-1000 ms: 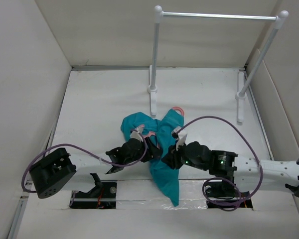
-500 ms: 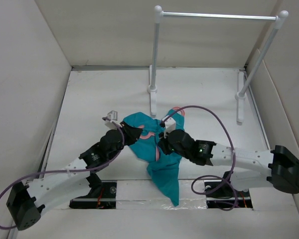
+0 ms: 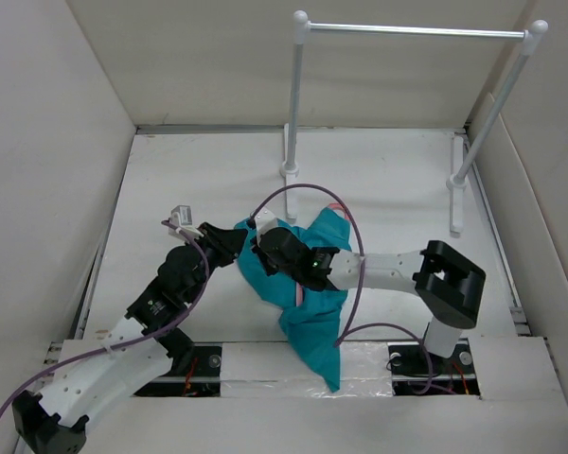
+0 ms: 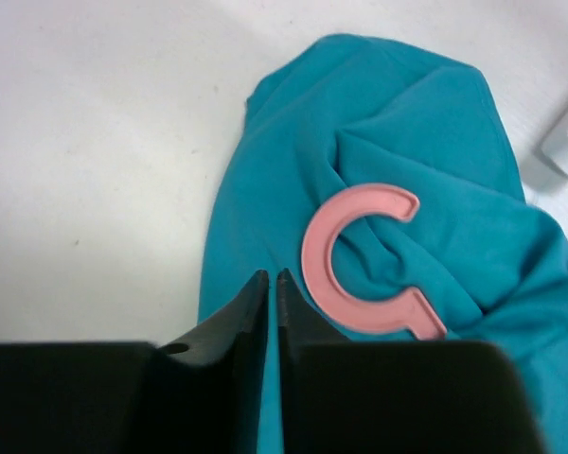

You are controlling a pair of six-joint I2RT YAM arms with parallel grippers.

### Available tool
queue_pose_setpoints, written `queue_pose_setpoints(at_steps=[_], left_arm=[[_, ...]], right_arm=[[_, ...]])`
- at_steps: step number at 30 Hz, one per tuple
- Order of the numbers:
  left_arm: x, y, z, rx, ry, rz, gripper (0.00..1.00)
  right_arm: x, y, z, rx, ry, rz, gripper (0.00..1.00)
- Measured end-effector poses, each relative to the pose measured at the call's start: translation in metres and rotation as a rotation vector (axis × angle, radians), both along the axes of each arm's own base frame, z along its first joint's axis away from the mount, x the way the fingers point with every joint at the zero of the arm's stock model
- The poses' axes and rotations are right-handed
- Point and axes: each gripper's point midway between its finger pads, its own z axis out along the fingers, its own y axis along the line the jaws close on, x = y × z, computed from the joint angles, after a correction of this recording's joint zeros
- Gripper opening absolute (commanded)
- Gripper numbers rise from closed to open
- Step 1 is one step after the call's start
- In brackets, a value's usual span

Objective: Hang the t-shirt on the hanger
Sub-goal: Pick up the hanger from the clothesline.

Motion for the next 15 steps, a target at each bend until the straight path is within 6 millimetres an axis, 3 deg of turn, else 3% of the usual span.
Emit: queue_pose_setpoints(at_steps=[7, 15], left_arm=[[-0.005, 0.003, 0.001, 0.027, -0.015, -0.017, 0.18], [-0.012, 0.003, 0.013, -0.006, -0.052, -0.04, 0.18]], right_arm=[[0.012, 0.01, -0.024, -0.059, 0.011, -0.036, 0.35], [0.021, 0.004, -0.046, -0.128, 0.028, -0.114, 0.37]])
